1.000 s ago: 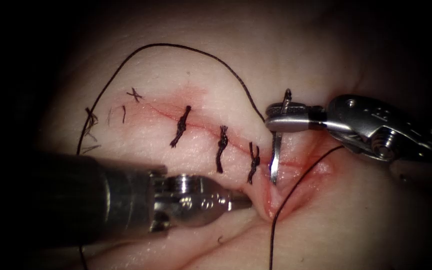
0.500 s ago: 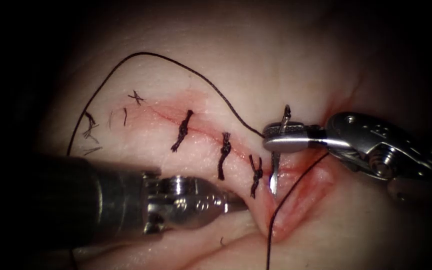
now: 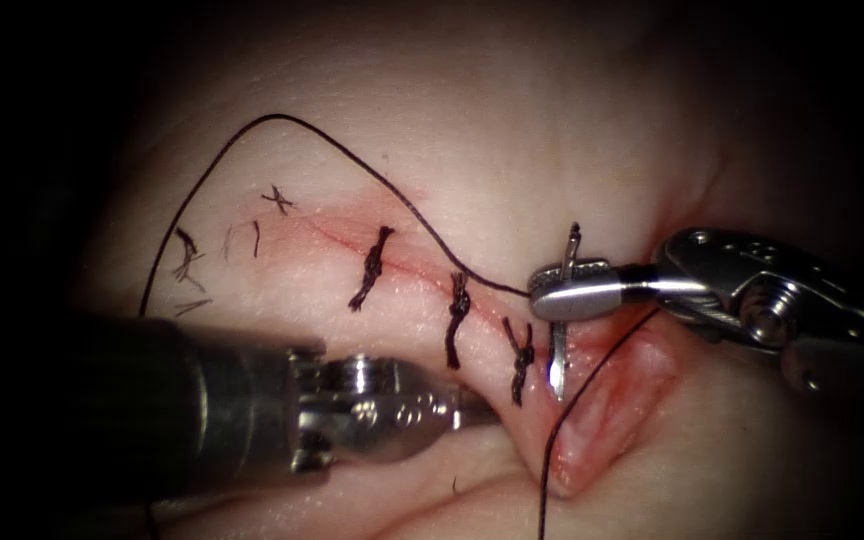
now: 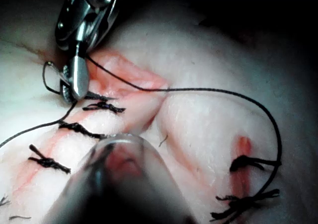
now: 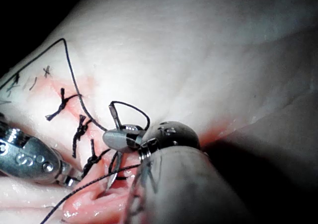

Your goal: Wound Closure

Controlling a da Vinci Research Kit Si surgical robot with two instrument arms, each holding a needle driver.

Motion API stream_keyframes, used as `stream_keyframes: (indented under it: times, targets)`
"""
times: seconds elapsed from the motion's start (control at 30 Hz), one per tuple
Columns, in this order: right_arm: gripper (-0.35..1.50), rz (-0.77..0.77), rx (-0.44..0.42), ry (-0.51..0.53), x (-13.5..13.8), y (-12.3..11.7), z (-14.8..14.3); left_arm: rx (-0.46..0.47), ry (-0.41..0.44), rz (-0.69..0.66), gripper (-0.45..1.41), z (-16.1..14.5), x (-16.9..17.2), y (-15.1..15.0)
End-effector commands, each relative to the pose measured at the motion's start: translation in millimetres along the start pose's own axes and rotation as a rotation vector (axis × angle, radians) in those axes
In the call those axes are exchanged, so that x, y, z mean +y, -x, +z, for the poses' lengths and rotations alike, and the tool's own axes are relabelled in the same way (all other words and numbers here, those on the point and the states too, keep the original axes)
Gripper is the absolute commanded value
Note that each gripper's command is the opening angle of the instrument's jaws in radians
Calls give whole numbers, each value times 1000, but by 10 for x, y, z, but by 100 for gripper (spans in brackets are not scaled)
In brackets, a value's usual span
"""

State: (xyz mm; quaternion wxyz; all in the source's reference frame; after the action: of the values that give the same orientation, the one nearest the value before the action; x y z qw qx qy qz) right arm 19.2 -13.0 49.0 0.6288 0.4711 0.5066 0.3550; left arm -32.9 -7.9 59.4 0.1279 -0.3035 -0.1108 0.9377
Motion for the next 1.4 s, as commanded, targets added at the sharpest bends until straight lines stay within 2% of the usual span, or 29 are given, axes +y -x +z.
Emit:
stream_keyframes:
  times: [0.03,0.17,0.5,0.63,0.8,1.13,1.27,1.4]
  targets:
    - [-35,60,34,3,11,-14,4,0,-1,0,-6,8,0,-2]
    - [-35,191,80,6,19,-22,0,-1,-3,-4,-6,9,2,-5]
    - [-35,465,68,-23,22,-15,2,-2,-5,-5,-5,10,3,-7]
    - [-35,480,105,-23,23,-22,0,-2,-5,-7,-3,9,5,-8]
    - [-35,391,144,9,30,-35,-8,-6,-6,-3,-3,3,14,-21]
    - [-35,183,110,84,46,-31,-11,-1,1,50,-3,-23,61,-90]
    - [-35,173,108,85,47,-28,-11,15,24,55,-3,-20,76,-103]
    - [-35,272,107,74,42,-25,-8,23,33,63,-3,-14,71,-99]
